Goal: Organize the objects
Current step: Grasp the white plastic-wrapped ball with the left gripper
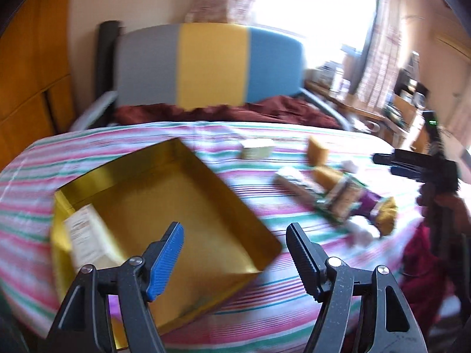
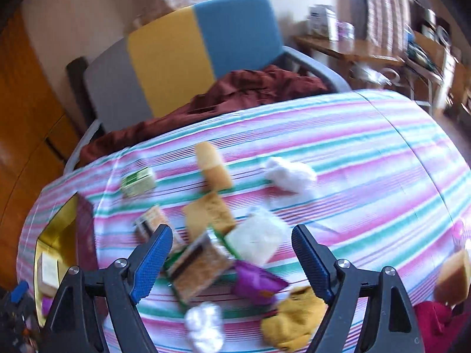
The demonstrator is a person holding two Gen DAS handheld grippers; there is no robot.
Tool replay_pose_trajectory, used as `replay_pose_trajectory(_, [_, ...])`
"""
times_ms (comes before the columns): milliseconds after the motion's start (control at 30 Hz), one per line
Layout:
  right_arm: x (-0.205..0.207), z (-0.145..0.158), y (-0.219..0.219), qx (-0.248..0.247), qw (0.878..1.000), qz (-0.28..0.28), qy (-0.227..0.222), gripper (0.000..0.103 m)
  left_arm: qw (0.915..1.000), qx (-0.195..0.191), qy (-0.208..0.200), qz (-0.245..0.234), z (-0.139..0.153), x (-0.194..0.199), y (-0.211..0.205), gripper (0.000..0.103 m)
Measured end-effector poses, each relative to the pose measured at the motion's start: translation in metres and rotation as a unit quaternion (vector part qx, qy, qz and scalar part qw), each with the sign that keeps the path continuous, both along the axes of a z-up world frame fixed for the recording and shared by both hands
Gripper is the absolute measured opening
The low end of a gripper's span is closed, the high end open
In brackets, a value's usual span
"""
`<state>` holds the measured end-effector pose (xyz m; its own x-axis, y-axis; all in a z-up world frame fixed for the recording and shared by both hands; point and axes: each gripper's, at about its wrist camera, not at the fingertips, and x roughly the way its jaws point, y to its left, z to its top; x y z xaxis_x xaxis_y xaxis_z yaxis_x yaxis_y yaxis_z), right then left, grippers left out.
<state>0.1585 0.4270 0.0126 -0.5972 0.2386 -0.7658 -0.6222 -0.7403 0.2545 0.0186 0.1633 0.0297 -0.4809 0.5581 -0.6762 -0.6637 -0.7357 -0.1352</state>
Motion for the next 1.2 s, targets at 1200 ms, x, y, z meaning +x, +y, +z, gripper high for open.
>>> replay_pose_trajectory(1200, [0.038, -0.025, 0.056, -0.104, 0.988, -0.097, 0.062, 0.085, 0.9616, -0.038, -0.215, -0.166, -0.100, 0.027, 0.219, 0.038])
